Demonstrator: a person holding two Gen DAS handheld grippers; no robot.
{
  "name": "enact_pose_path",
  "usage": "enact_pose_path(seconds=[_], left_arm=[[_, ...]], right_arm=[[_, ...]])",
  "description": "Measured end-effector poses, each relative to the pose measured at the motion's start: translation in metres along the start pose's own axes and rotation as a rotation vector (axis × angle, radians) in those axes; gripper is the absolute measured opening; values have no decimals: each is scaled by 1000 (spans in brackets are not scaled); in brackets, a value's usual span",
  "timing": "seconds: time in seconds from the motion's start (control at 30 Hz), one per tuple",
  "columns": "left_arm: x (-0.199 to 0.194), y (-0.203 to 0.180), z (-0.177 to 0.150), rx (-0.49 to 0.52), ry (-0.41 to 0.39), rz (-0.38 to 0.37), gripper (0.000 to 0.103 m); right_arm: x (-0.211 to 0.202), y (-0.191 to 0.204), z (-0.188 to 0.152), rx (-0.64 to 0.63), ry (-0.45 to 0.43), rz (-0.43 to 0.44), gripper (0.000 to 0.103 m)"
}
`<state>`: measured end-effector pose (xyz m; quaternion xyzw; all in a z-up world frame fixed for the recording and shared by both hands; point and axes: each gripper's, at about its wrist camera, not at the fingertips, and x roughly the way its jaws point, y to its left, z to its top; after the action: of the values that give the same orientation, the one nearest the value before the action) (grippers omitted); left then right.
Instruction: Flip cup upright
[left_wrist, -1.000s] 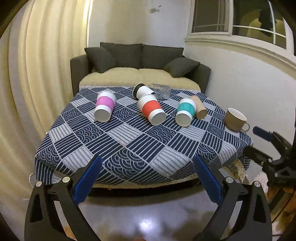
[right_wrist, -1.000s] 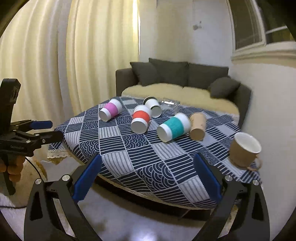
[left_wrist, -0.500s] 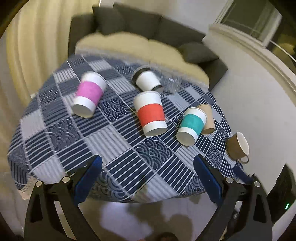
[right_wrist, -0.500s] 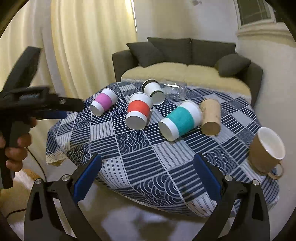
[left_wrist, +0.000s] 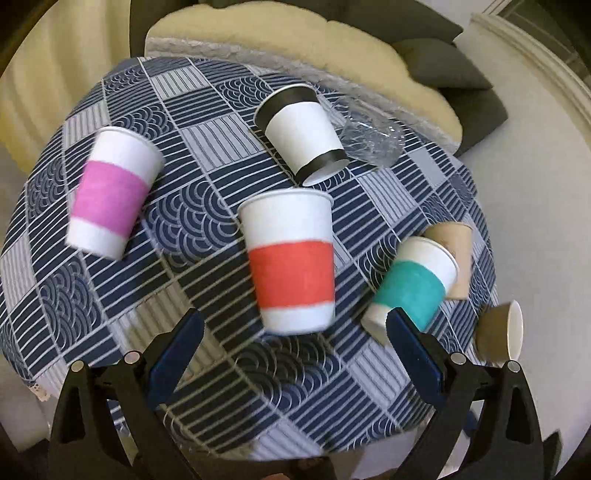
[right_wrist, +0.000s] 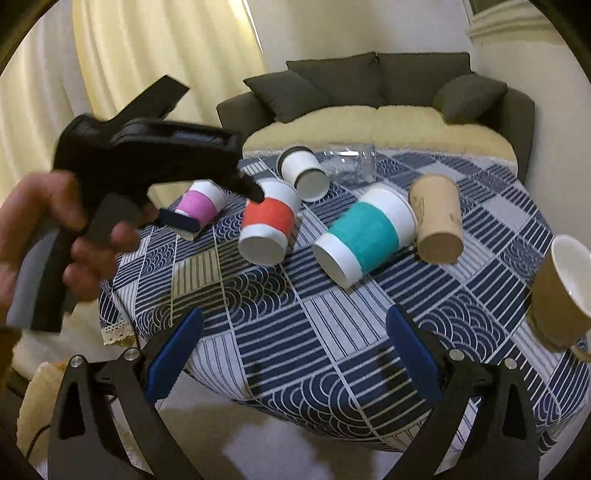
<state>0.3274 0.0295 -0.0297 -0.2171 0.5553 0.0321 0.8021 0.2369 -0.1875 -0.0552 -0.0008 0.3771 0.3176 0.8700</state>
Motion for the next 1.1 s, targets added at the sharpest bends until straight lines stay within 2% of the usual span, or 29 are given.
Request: enact_pose_path(seconds=[0.1,0.2,0.3,0.5,0.63,0.9,1.1], left_arm=[[14,-1,12,-19,12,39,95],[26,-1,19,-35,40,25,95],[38,-5,23,-28,58,95,95],[53,-6,28,-29,63,149,73],[61,-4,29,-41,74,129,60],[46,-7,21,-24,56,137,60],[25,-13,-10,13,68,111,60]], right_arm=[[0,-6,-3,17,-1,12,98],[0,-11,-2,27,-2,28,98],[0,-13,-3,20,-3,37,98],[-3,-20,-5,30,-1,47,98],[-8,-20,-6,17,-7,36,98],[-15,-24,-6,20,-18,36,98],[-30,-21,-7,14,-55,43,98]])
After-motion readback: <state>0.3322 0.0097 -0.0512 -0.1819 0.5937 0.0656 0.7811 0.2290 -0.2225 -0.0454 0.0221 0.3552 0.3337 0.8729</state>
